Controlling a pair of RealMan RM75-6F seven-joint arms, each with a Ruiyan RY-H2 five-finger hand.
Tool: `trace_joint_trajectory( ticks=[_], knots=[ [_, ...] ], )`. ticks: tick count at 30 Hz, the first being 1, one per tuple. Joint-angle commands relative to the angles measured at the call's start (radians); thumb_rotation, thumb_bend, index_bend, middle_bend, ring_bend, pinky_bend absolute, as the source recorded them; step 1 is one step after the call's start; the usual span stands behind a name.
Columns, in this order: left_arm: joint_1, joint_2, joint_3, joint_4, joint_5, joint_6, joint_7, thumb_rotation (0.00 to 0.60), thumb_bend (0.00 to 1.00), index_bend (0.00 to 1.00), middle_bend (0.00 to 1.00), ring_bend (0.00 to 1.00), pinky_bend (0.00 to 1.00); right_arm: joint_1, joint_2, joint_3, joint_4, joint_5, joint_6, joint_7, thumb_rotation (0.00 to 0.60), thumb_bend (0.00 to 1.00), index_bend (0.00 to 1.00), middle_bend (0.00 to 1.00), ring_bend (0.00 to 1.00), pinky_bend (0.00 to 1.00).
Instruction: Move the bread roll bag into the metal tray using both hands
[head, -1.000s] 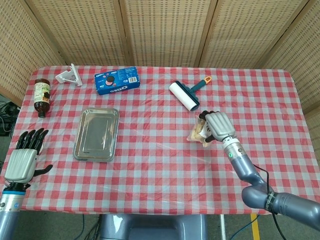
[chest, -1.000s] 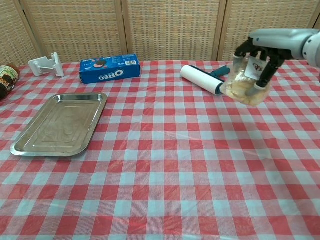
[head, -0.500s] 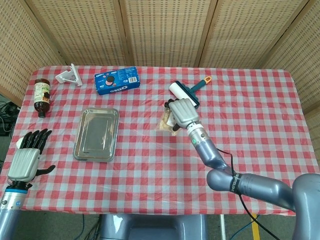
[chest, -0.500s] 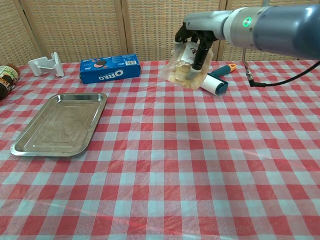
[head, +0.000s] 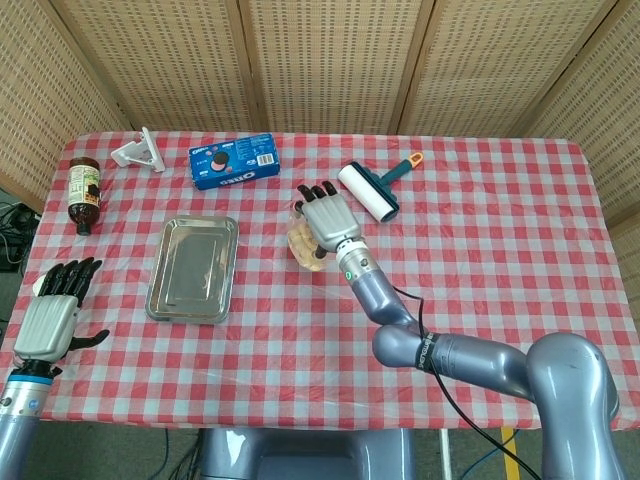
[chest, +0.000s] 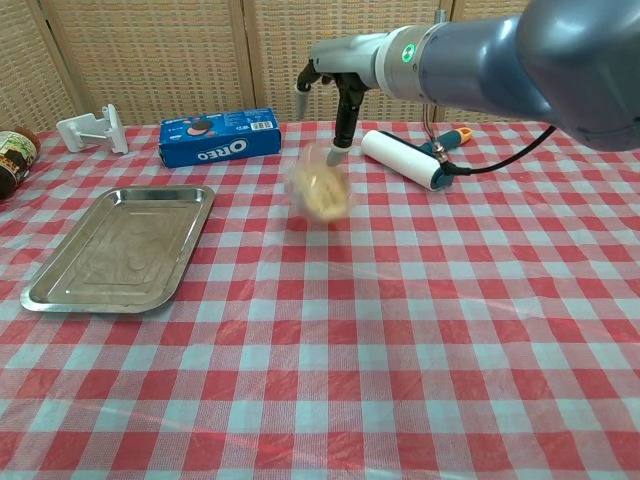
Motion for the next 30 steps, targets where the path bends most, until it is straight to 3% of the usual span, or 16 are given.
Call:
trace_joint_trajectory(
  ticks=[1, 8, 13, 18, 23, 27, 30],
  knots=[
    [0.000, 0.000, 0.001, -0.001, 0.001, 0.001, 0.000, 0.600, 0.00, 0.00, 0.00, 0.00, 0.00, 0.004, 0.006, -0.005, -0.022, 0.014, 0.014, -0.006, 0.600, 0.11, 0.20, 0.00, 0.00, 0.00],
    [0.003, 0.005, 0.005, -0.010, 0.014, 0.011, -0.003, 0.600, 0.00, 0.00, 0.00, 0.00, 0.00, -0.012, 0.065, -0.031, -0.127, 0.027, 0.072, -0.031, 0.600, 0.11, 0.16, 0.00, 0.00, 0.00],
    [0.008, 0.009, 0.006, -0.013, 0.018, 0.021, -0.010, 0.600, 0.00, 0.00, 0.00, 0.00, 0.00, -0.077, 0.138, -0.073, -0.246, -0.027, 0.157, -0.017, 0.600, 0.11, 0.10, 0.00, 0.00, 0.00],
    [0.010, 0.007, 0.006, -0.012, 0.014, 0.025, -0.002, 0.600, 0.00, 0.00, 0.00, 0.00, 0.00, -0.221, 0.233, -0.165, -0.366, -0.187, 0.297, 0.053, 0.600, 0.11, 0.06, 0.00, 0.00, 0.00],
    [0.009, 0.004, 0.008, -0.018, 0.013, 0.021, 0.011, 0.600, 0.00, 0.00, 0.00, 0.00, 0.00, -0.394, 0.299, -0.262, -0.410, -0.377, 0.465, 0.185, 0.600, 0.10, 0.03, 0.00, 0.00, 0.00],
    [0.005, 0.005, 0.014, -0.026, 0.017, 0.013, 0.018, 0.600, 0.00, 0.00, 0.00, 0.00, 0.00, -0.520, 0.331, -0.344, -0.376, -0.537, 0.570, 0.306, 0.600, 0.10, 0.02, 0.00, 0.00, 0.00],
    [0.003, -0.003, 0.016, -0.026, 0.015, 0.011, 0.042, 0.600, 0.00, 0.00, 0.00, 0.00, 0.00, -0.599, 0.337, -0.382, -0.334, -0.597, 0.626, 0.380, 0.600, 0.10, 0.02, 0.00, 0.00, 0.00]
  ],
)
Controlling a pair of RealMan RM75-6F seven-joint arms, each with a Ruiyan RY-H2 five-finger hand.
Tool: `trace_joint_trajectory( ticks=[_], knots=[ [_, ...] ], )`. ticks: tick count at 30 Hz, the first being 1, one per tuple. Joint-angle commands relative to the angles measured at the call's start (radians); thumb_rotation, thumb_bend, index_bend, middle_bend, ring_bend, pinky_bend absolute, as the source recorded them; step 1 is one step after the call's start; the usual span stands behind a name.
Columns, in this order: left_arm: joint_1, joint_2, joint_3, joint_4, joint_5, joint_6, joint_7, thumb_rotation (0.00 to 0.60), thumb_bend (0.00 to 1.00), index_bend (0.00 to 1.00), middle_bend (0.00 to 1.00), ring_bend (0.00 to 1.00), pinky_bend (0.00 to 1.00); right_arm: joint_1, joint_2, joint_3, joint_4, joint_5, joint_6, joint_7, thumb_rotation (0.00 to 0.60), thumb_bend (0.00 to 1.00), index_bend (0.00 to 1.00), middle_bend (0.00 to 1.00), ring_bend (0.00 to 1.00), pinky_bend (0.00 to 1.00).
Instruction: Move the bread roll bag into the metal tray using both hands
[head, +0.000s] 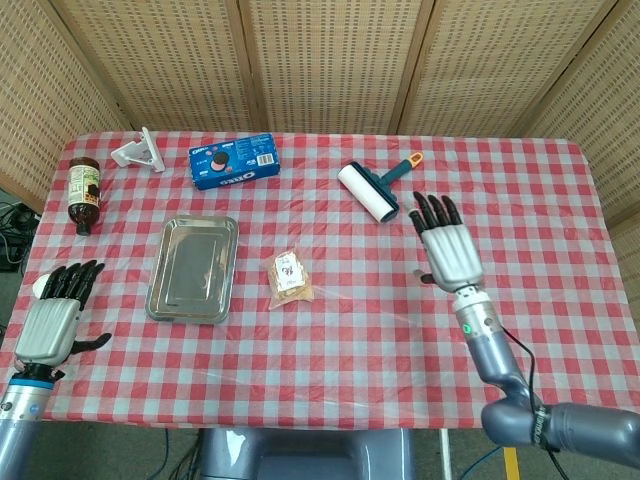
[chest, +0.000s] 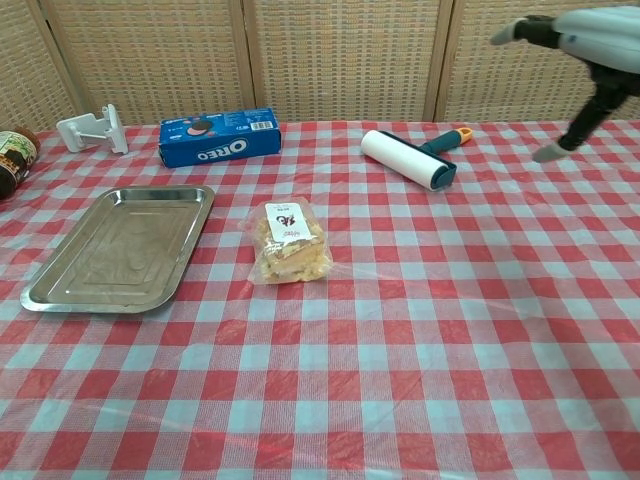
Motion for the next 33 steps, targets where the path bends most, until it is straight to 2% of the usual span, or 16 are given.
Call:
trace_joint_trajectory(
  ticks=[1, 9, 13, 17, 21, 27, 29, 33],
  knots=[
    [-0.003, -0.009, 0.004, -0.001, -0.001, -0.004, 0.023, 0.600, 0.00, 0.00, 0.00, 0.00, 0.00, -0.145, 0.033, -0.089, 0.055, -0.120, 0.095, 0.140, 0.600, 0.10, 0.02, 0.00, 0.00, 0.00],
    [-0.009, -0.029, 0.012, 0.004, -0.006, -0.018, 0.059, 0.600, 0.00, 0.00, 0.00, 0.00, 0.00, -0.308, 0.005, -0.152, 0.186, -0.192, 0.166, 0.296, 0.600, 0.10, 0.02, 0.00, 0.00, 0.00],
    [-0.019, -0.034, 0.012, -0.002, -0.015, -0.040, 0.060, 0.600, 0.00, 0.00, 0.00, 0.00, 0.00, -0.350, -0.007, -0.154, 0.247, -0.234, 0.172, 0.340, 0.600, 0.10, 0.02, 0.00, 0.00, 0.00],
    [-0.045, -0.028, 0.000, -0.023, -0.018, -0.073, 0.061, 0.600, 0.00, 0.00, 0.00, 0.00, 0.00, -0.373, 0.003, -0.124, 0.257, -0.261, 0.183, 0.395, 0.600, 0.10, 0.02, 0.00, 0.00, 0.00],
    [-0.114, -0.001, -0.036, -0.070, -0.043, -0.154, 0.099, 0.600, 0.00, 0.00, 0.00, 0.00, 0.00, -0.391, 0.023, -0.100, 0.253, -0.285, 0.185, 0.438, 0.600, 0.10, 0.02, 0.00, 0.00, 0.00],
    [-0.284, 0.037, -0.148, -0.159, -0.155, -0.326, 0.193, 0.600, 0.00, 0.00, 0.00, 0.00, 0.00, -0.415, 0.050, -0.077, 0.239, -0.314, 0.175, 0.488, 0.600, 0.10, 0.02, 0.00, 0.00, 0.00],
    [-0.351, 0.036, -0.182, -0.164, -0.201, -0.388, 0.235, 0.600, 0.00, 0.00, 0.00, 0.00, 0.00, -0.424, 0.059, -0.068, 0.236, -0.318, 0.172, 0.505, 0.600, 0.10, 0.02, 0.00, 0.00, 0.00],
    [-0.488, 0.041, -0.209, -0.137, -0.263, -0.558, 0.279, 0.600, 0.00, 0.00, 0.00, 0.00, 0.00, -0.438, 0.073, -0.053, 0.236, -0.325, 0.167, 0.534, 0.600, 0.10, 0.02, 0.00, 0.00, 0.00]
  ],
)
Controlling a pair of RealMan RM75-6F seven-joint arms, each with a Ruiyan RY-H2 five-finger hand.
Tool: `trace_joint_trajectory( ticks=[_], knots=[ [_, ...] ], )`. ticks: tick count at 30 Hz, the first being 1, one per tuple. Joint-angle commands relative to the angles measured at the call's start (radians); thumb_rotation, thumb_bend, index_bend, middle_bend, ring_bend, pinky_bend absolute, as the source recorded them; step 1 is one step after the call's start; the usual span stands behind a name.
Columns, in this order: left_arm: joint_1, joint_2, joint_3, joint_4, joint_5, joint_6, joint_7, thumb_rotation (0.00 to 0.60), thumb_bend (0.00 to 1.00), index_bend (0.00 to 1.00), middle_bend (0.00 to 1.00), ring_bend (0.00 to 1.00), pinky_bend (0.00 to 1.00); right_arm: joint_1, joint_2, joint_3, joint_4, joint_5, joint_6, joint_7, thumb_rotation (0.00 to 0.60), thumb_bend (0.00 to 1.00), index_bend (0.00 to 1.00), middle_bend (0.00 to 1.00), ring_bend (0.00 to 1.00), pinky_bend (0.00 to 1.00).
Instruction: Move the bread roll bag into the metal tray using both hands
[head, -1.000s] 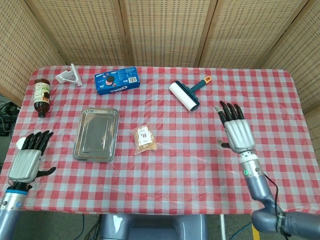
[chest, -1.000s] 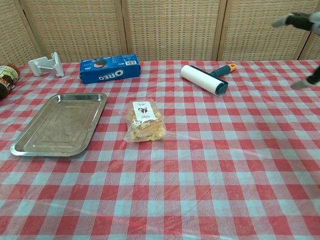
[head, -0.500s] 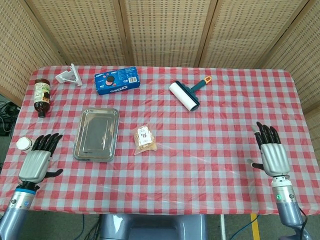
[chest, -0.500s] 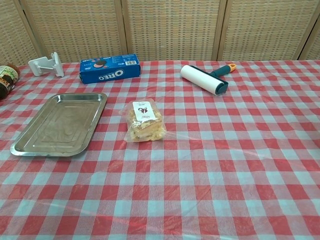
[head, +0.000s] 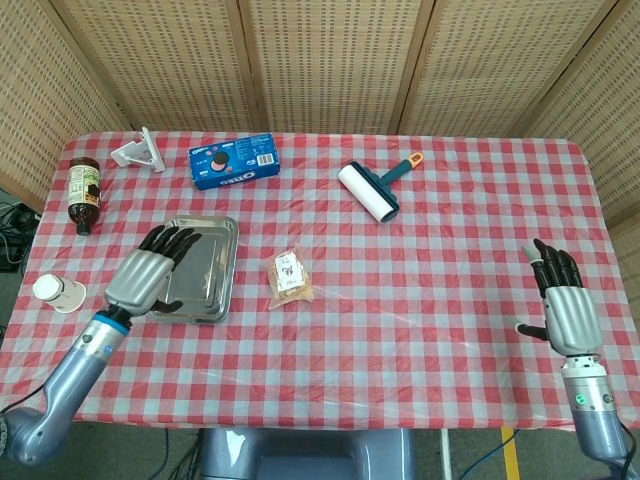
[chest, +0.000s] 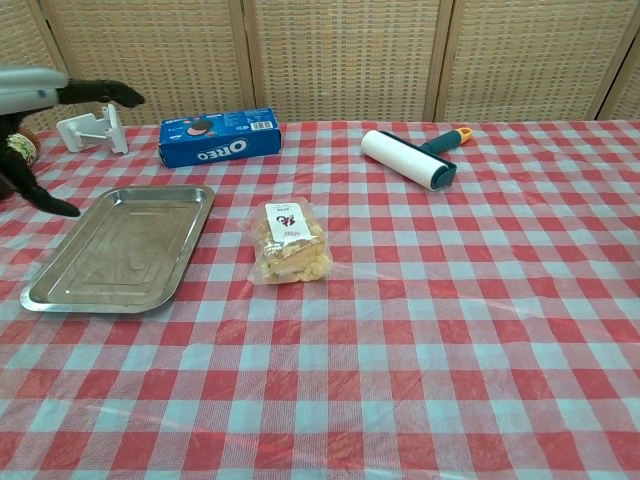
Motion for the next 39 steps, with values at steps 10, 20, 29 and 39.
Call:
trace_joint_trajectory(
  ticks=[10, 20, 29, 39],
  knots=[
    [-0.416, -0.118, -0.020, 0.227, -0.226, -0.401, 0.184, 0.600, 0.00, 0.00, 0.00, 0.00, 0.00, -0.038, 0.034, 0.037, 0.002, -0.020, -0.001, 0.082, 0.600, 0.10, 0.02, 0.00, 0.00, 0.00],
    [-0.632, -0.303, 0.103, 0.466, -0.429, -0.469, 0.281, 0.600, 0.00, 0.00, 0.00, 0.00, 0.00, -0.064, 0.047, 0.073, 0.008, -0.027, -0.009, 0.123, 0.600, 0.10, 0.02, 0.00, 0.00, 0.00],
    [-0.735, -0.451, 0.163, 0.637, -0.525, -0.510, 0.243, 0.600, 0.02, 0.00, 0.00, 0.00, 0.00, -0.083, 0.056, 0.096, 0.002, -0.043, -0.005, 0.145, 0.600, 0.10, 0.02, 0.00, 0.00, 0.00],
    [-0.713, -0.531, 0.155, 0.688, -0.410, -0.373, 0.158, 0.600, 0.41, 0.48, 0.25, 0.20, 0.30, -0.097, 0.056, 0.109, 0.000, -0.079, 0.004, 0.157, 0.600, 0.10, 0.02, 0.00, 0.00, 0.00]
  ],
)
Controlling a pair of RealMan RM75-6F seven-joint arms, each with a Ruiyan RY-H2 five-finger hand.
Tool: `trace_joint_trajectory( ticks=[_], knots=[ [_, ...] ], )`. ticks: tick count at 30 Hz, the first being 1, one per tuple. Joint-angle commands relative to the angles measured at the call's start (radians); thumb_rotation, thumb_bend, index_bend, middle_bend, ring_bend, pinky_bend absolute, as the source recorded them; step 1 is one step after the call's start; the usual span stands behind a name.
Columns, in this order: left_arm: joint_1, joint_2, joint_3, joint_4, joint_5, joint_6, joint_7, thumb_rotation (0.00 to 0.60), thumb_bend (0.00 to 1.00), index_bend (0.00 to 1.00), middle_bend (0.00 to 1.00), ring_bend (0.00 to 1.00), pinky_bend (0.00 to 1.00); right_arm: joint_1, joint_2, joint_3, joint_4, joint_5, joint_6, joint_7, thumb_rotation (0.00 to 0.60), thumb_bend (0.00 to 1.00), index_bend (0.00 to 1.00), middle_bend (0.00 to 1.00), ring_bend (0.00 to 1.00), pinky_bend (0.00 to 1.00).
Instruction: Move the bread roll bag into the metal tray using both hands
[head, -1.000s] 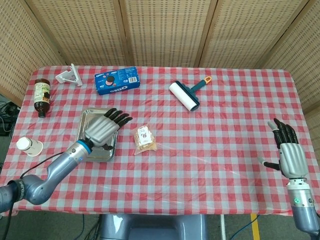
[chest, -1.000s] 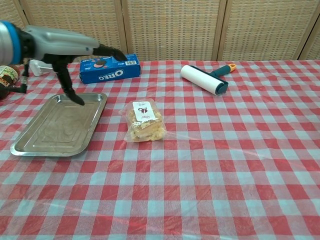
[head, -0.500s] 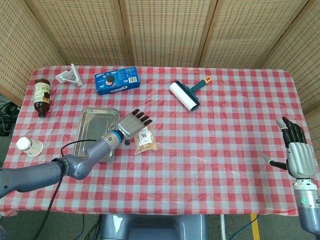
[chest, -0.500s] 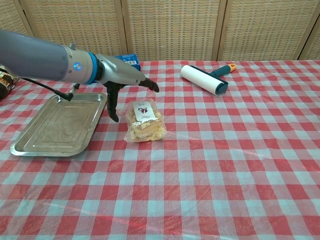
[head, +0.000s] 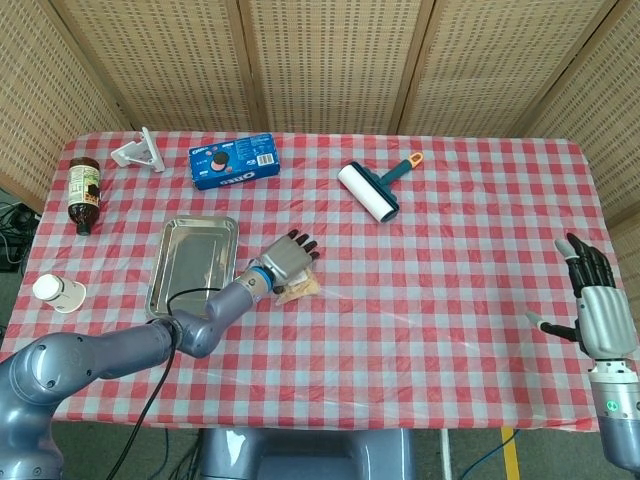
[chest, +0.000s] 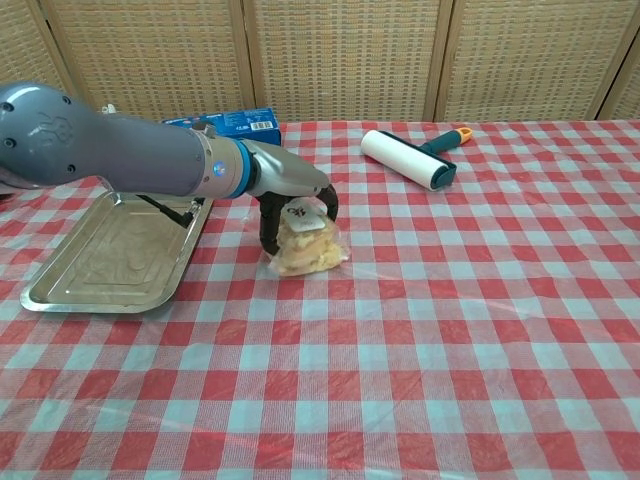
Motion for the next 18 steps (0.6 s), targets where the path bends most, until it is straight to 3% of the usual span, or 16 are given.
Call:
trace_joint_trajectory(
  ticks=[1, 8, 18],
  knots=[
    [0.033, -0.025, -0.007, 0.009, 0.087, 0.074, -0.046, 0.600, 0.41, 0.50, 0.26, 0.21, 0.31, -0.004, -0.001, 0.004, 0.000, -0.005, 0.003, 0.004, 0.600, 0.10, 0.02, 0.00, 0.00, 0.00],
    [0.083, 0.007, -0.020, -0.020, 0.183, 0.157, -0.111, 0.600, 0.41, 0.50, 0.27, 0.21, 0.31, -0.011, 0.001, 0.010, -0.002, -0.019, 0.003, 0.010, 0.600, 0.10, 0.02, 0.00, 0.00, 0.00],
    [0.210, 0.257, -0.010, -0.234, 0.281, 0.308, -0.170, 0.600, 0.41, 0.49, 0.27, 0.21, 0.30, -0.025, 0.009, 0.015, -0.018, -0.047, 0.015, 0.005, 0.600, 0.10, 0.02, 0.00, 0.00, 0.00]
  ],
)
